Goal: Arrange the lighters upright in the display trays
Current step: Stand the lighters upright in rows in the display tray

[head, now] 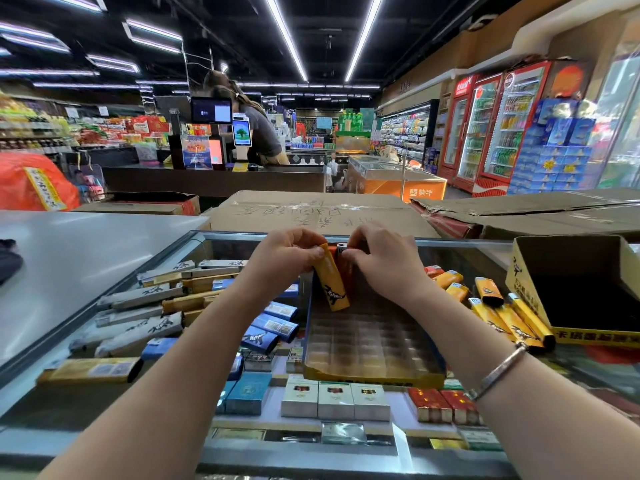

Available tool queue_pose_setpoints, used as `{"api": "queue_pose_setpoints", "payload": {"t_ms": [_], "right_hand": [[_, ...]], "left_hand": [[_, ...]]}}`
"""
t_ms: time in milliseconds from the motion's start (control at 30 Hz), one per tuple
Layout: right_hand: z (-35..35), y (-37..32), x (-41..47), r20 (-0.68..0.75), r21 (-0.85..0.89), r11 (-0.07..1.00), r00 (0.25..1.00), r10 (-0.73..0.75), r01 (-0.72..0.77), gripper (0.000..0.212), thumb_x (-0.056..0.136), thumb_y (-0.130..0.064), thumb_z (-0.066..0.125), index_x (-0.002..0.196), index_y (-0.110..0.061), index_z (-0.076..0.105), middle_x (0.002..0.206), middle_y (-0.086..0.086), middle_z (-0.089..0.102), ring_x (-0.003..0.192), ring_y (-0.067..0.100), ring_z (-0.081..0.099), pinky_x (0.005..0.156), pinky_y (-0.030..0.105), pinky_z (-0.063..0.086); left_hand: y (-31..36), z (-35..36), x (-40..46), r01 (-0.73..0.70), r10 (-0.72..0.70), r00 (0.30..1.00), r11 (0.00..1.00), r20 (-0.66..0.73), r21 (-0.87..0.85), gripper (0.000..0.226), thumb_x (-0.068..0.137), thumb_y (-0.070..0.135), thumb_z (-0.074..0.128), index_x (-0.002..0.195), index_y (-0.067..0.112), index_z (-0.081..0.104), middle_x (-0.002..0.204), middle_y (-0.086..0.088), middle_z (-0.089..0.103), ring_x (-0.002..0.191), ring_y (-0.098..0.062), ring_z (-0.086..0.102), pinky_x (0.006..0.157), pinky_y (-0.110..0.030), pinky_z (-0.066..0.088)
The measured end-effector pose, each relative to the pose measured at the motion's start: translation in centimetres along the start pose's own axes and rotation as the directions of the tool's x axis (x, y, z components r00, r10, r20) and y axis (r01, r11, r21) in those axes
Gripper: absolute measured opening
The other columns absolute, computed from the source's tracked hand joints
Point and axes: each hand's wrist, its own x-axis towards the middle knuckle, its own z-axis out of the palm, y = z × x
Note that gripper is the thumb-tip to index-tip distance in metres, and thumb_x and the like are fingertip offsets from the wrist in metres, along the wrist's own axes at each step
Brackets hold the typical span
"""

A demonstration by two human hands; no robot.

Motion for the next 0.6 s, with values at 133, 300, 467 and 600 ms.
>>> {"api": "queue_pose_setpoints", "payload": {"t_ms": [133, 300, 467, 600], "right_hand": [[-0.7, 0.2, -0.2, -0.008, 0.223, 0.974, 0.999, 0.04, -0.037, 0.009, 0.092, -0.029, 0.057, 0.093, -0.021, 0.055, 0.087, -0.007, 0.057, 0.091, 0.017, 0.055, 0.098, 0.047, 0.037], [-0.2, 0.2, -0.6, -0.032, 0.218, 0.976, 0.999, 0.004, 0.003, 0.011, 0.09, -0.034, 0.057, 0.093, -0.023, 0.057, 0.094, -0.009, 0.055, 0.1, 0.014, 0.049, 0.096, 0.036, 0.026], [1.1, -0.3, -0.8, -0.096, 0.185, 0.983, 0.995, -0.001, 0.019, 0.007, 0.09, -0.033, 0.057, 0.09, -0.027, 0.054, 0.111, -0.006, 0.055, 0.113, 0.012, 0.038, 0.092, 0.03, 0.011], [1.9, -0.5, -0.9, -0.091, 0.11, 0.993, 0.995, -0.034, 0.044, 0.008, 0.09, -0.033, 0.057, 0.093, -0.026, 0.056, 0.11, -0.007, 0.055, 0.114, 0.015, 0.04, 0.094, 0.031, 0.009]], "left_hand": [[0.0, -0.1, 0.0, 0.019, -0.02, 1.0, 0.999, -0.016, -0.033, 0.015, 0.089, 0.004, 0.056, 0.085, 0.017, 0.063, 0.08, -0.001, 0.067, 0.073, -0.009, 0.066, 0.068, -0.018, 0.054], [0.4, -0.8, 0.2, 0.093, -0.097, 0.995, 0.986, -0.025, -0.138, 0.014, 0.089, 0.002, 0.054, 0.088, 0.012, 0.063, 0.073, 0.001, 0.07, 0.071, -0.009, 0.069, 0.068, -0.024, 0.056], [0.5, -1.5, 0.2, 0.172, -0.188, 0.982, 0.95, -0.036, -0.262, 0.013, 0.09, 0.002, 0.051, 0.089, 0.01, 0.062, 0.07, -0.002, 0.072, 0.071, -0.015, 0.07, 0.064, -0.027, 0.057], [0.5, -1.5, 0.2, 0.192, -0.218, 0.975, 0.932, -0.051, -0.307, 0.013, 0.091, 0.002, 0.05, 0.09, 0.01, 0.061, 0.069, -0.003, 0.072, 0.068, -0.016, 0.07, 0.061, -0.026, 0.058]]}}
